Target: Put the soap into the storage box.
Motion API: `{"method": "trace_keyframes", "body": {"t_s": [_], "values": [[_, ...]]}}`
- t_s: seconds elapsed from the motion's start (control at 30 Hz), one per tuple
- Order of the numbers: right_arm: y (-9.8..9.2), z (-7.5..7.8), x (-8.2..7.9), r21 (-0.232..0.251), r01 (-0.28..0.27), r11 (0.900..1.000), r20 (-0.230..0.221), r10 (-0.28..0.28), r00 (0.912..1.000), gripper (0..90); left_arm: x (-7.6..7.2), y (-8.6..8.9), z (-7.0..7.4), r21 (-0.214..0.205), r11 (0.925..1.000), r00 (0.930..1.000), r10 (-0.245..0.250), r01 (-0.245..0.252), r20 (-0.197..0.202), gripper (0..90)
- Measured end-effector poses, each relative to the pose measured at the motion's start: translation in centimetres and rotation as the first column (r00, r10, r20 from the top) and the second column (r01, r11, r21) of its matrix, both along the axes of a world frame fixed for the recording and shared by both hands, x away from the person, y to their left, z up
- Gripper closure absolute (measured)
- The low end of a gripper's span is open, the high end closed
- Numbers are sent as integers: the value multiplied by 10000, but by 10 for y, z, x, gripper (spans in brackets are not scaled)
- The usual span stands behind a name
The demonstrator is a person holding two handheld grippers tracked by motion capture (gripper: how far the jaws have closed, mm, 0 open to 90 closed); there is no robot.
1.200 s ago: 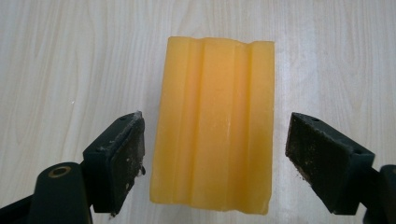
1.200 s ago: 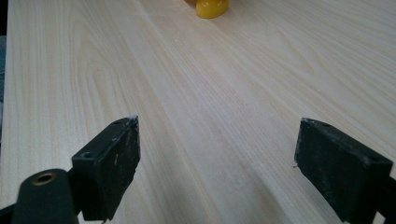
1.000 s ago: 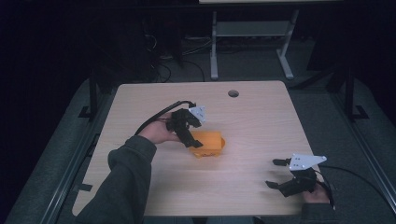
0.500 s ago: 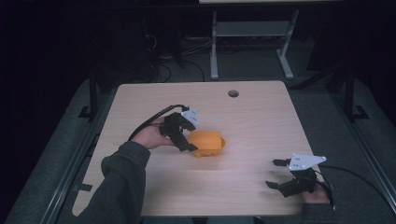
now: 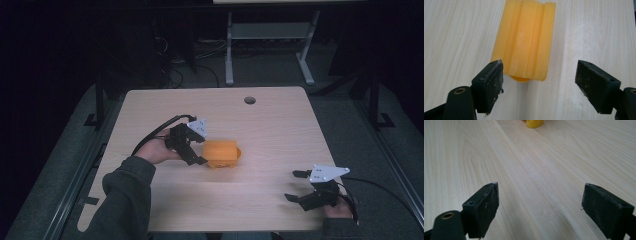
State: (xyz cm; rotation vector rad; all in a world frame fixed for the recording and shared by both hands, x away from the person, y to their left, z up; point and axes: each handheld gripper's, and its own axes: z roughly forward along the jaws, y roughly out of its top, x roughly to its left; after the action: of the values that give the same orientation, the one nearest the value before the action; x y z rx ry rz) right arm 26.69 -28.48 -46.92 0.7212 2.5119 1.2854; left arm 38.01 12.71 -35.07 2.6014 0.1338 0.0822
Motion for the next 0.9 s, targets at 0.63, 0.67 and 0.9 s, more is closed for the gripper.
{"method": "trace_keyframes", "body": {"t_s": [0.63, 0.67, 0.9], "values": [[0, -1, 1, -150, 235, 9996, -39, -236, 9997, 135, -10, 15, -1, -69, 9995, 9995, 319, -319, -18, 220], [0, -2, 1, -133, 237, 9996, -54, -238, 9997, 135, -11, 15, -1, -80, 9995, 9995, 314, -314, -2, 221], [0, -1, 1, -135, 278, 9995, -23, -278, 9996, 135, -18, 18, -3, -180, 9993, 9995, 328, -328, -22, 221]]}}
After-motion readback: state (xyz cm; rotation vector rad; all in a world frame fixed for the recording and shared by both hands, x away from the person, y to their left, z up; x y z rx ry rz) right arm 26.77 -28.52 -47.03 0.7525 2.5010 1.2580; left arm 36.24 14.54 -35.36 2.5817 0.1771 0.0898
